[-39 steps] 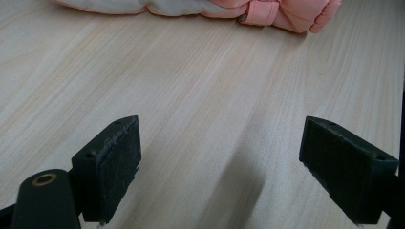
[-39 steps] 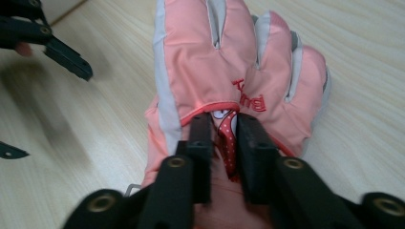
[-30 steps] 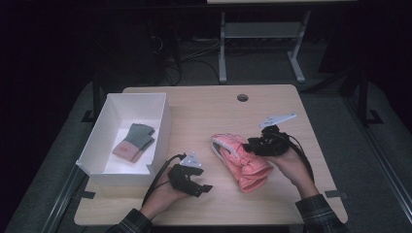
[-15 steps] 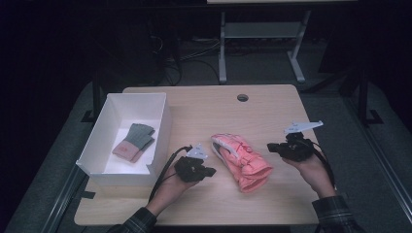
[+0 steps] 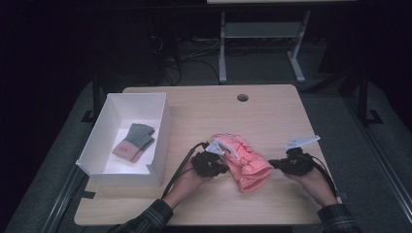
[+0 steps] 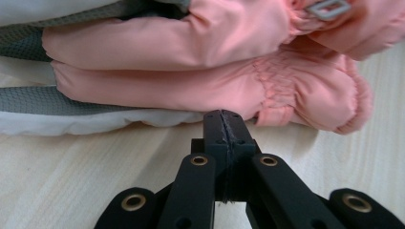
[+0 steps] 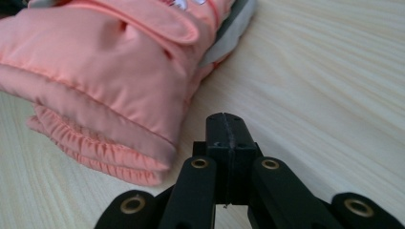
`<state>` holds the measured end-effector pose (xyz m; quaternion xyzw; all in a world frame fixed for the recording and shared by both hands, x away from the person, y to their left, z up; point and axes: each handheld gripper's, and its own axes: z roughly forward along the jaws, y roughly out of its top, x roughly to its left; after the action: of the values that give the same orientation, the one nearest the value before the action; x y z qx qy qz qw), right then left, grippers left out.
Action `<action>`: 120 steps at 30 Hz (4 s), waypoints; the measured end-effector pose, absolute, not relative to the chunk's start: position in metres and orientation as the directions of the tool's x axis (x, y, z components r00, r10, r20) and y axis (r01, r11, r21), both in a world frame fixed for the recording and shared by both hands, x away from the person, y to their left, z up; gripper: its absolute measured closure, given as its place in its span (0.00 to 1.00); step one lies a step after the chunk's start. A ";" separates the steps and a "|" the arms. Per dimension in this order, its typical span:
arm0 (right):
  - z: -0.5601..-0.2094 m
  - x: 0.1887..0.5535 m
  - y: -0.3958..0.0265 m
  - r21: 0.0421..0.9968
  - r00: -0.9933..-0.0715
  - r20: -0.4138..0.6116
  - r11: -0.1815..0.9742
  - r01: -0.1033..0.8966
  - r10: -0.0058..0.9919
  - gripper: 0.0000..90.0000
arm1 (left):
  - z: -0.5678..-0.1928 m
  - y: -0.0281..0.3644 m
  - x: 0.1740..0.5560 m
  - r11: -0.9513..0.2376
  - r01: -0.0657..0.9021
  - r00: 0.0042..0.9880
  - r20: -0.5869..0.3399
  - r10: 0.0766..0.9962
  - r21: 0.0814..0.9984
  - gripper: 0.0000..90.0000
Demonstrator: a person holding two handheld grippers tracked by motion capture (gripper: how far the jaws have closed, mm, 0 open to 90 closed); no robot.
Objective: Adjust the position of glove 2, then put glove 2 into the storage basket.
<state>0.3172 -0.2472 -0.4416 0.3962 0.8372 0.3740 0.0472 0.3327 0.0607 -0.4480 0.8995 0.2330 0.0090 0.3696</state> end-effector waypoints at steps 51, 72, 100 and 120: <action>-0.454 0.273 -0.139 0.640 -0.850 0.245 0.581 0.503 0.466 1.00 | -0.447 0.095 0.343 -0.627 0.435 0.890 -0.206 0.406 0.646 1.00; -0.439 0.256 -0.136 0.638 -0.863 0.243 0.597 0.487 0.443 1.00 | -0.444 0.109 0.333 -0.650 0.469 0.873 -0.207 0.441 0.598 1.00; -0.415 0.289 -0.176 0.747 -0.762 0.170 0.423 0.513 0.624 1.00 | -0.430 0.110 0.349 -0.597 0.493 0.852 -0.215 0.477 0.632 1.00; -0.438 0.296 -0.157 0.682 -0.749 0.132 0.490 0.544 0.649 1.00 | -0.400 0.072 0.368 -0.533 0.498 0.862 -0.323 0.391 0.684 0.24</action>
<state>0.2962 -0.1575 -0.4383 0.3468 0.8600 0.3673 0.0716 0.3685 0.0719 -0.3996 0.8730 0.2545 -0.0649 0.4109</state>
